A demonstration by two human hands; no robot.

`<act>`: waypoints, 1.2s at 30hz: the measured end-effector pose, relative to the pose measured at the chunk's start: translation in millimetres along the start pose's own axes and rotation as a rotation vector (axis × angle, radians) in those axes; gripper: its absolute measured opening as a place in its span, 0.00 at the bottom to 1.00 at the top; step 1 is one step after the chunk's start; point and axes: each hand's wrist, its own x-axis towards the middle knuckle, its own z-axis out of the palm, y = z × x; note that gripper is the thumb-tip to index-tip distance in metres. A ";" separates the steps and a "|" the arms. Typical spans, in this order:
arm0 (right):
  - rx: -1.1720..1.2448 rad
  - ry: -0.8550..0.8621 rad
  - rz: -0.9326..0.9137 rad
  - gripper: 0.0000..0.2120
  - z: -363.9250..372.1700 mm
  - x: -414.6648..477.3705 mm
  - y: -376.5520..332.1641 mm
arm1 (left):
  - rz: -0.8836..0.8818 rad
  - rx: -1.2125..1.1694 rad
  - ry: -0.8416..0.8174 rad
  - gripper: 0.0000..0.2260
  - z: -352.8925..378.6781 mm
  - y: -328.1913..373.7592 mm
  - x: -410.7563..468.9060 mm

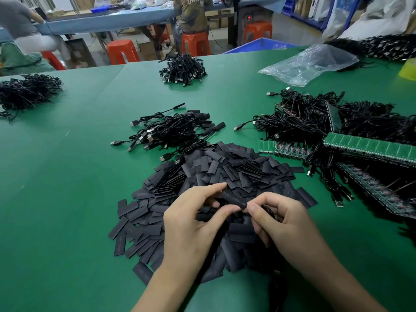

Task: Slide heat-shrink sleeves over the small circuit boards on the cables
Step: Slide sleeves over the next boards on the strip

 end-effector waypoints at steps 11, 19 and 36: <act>-0.027 0.047 -0.036 0.11 6.2 -3.4 -1.0 | -0.038 0.013 -0.038 0.23 3.9 5.1 -1.5; -0.049 0.038 -0.069 0.08 7.1 -4.3 -2.4 | -0.072 -0.015 -0.036 0.22 1.7 5.0 2.1; 0.249 -0.232 0.068 0.05 -8.4 0.0 -11.7 | -0.288 -0.247 -0.015 0.27 -7.0 -1.3 8.6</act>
